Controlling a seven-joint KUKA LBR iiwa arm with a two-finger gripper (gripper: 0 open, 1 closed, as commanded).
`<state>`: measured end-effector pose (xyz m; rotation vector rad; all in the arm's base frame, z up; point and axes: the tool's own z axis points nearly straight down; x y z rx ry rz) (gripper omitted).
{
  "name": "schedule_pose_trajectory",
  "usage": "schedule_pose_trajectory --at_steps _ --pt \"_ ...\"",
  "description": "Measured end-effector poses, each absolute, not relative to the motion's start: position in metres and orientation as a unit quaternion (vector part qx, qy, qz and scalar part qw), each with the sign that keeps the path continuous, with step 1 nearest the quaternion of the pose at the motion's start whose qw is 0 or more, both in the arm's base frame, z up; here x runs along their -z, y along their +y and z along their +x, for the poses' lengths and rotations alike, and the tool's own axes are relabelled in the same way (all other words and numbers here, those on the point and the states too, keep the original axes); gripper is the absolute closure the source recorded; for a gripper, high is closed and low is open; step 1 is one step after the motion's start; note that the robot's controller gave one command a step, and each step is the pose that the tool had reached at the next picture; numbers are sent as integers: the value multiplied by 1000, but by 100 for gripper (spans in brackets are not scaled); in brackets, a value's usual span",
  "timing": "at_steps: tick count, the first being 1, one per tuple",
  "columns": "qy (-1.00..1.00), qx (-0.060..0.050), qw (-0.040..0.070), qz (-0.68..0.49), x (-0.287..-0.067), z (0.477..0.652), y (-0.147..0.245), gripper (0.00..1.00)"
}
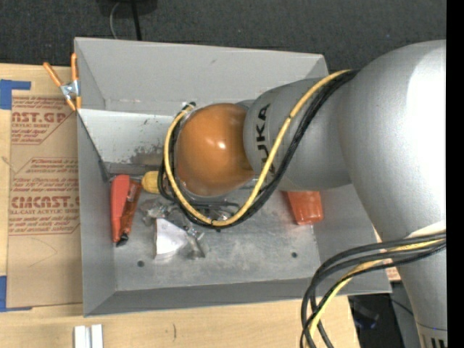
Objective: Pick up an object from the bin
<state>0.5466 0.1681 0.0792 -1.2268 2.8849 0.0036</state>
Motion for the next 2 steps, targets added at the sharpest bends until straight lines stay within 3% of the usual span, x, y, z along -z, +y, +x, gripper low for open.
schedule_pose_trajectory --at_steps 1,2 --pt "888 -2 9 -460 -64 550 167 100" --pt "883 -1 6 -469 -65 549 164 100"
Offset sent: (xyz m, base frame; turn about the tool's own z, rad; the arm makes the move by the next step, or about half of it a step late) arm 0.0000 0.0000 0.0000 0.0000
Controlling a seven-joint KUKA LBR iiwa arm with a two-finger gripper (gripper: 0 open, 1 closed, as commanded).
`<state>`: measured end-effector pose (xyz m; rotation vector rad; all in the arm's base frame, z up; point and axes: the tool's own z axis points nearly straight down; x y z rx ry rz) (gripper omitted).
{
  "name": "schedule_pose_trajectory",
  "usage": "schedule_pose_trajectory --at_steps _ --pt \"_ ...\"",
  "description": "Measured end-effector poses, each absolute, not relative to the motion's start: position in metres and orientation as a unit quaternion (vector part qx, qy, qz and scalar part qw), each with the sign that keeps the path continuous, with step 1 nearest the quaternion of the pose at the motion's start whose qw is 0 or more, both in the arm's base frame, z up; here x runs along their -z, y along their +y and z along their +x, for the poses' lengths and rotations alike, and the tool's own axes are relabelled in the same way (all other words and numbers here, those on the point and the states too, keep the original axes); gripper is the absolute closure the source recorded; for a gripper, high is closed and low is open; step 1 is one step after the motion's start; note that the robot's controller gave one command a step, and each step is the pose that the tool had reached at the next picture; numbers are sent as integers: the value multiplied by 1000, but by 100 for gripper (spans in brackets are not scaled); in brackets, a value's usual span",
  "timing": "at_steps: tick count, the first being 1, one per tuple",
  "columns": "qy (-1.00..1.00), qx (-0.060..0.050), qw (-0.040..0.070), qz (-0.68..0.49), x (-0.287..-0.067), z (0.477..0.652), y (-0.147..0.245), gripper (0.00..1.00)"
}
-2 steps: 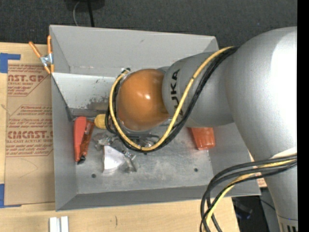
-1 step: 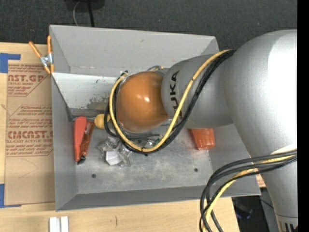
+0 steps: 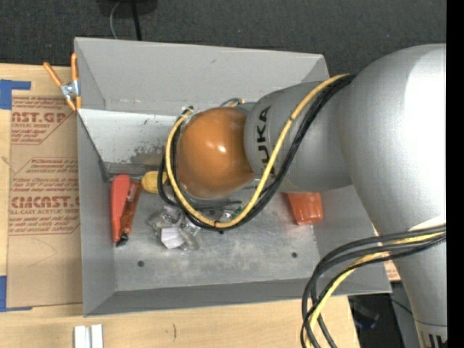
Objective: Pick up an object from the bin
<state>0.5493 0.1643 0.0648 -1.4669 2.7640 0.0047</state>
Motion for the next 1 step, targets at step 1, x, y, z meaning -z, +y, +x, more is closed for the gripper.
schedule_pose_trajectory --at_steps 1 --pt "881 -2 3 -474 -69 548 163 100"
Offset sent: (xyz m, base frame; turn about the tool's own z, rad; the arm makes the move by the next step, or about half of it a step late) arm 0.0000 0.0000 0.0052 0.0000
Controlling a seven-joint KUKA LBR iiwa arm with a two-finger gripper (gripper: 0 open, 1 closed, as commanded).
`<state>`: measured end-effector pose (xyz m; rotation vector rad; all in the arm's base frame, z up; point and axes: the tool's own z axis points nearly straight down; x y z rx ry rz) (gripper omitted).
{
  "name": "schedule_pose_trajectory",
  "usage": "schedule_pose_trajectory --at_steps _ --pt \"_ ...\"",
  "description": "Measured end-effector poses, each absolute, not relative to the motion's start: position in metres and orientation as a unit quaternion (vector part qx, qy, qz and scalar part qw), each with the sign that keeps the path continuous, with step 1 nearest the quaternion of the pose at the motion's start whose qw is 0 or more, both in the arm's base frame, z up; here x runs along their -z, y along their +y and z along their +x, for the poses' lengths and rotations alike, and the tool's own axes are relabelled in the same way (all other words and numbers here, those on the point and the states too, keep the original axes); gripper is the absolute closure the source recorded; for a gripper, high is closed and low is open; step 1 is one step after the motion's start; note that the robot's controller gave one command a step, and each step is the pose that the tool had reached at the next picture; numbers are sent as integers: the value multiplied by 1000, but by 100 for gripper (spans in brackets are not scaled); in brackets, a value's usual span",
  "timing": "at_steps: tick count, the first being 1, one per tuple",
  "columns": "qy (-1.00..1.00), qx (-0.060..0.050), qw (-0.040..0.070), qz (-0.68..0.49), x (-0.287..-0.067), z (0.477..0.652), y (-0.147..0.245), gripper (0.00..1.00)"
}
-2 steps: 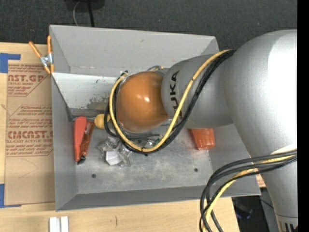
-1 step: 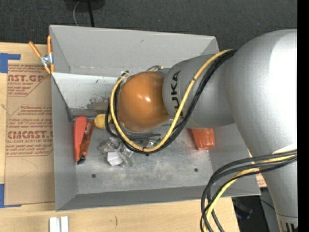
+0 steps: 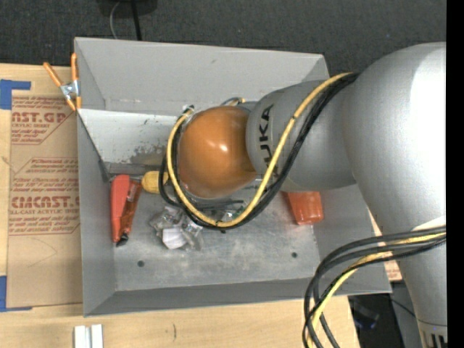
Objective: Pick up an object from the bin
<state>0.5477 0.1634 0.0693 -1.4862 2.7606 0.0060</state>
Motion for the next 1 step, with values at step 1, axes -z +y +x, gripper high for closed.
schedule_pose_trajectory --at_steps 1 --pt "883 -3 2 -470 -86 546 164 100"
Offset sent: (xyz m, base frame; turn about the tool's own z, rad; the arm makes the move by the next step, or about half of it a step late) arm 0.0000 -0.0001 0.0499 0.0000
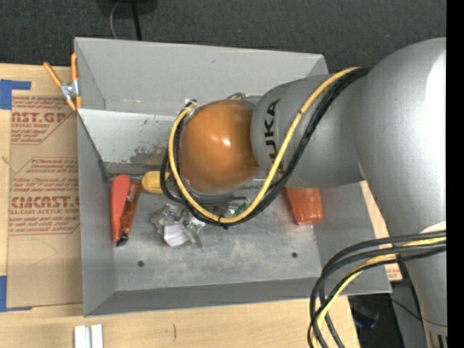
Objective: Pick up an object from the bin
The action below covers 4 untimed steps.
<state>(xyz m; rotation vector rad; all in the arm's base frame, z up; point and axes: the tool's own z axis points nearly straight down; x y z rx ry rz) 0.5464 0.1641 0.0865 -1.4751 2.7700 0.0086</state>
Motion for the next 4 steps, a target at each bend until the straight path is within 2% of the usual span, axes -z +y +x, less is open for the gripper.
schedule_pose_trajectory --at_steps 1,4 --pt "882 -2 5 -470 -103 548 165 100" --pt "882 -2 5 -470 -138 548 165 100"
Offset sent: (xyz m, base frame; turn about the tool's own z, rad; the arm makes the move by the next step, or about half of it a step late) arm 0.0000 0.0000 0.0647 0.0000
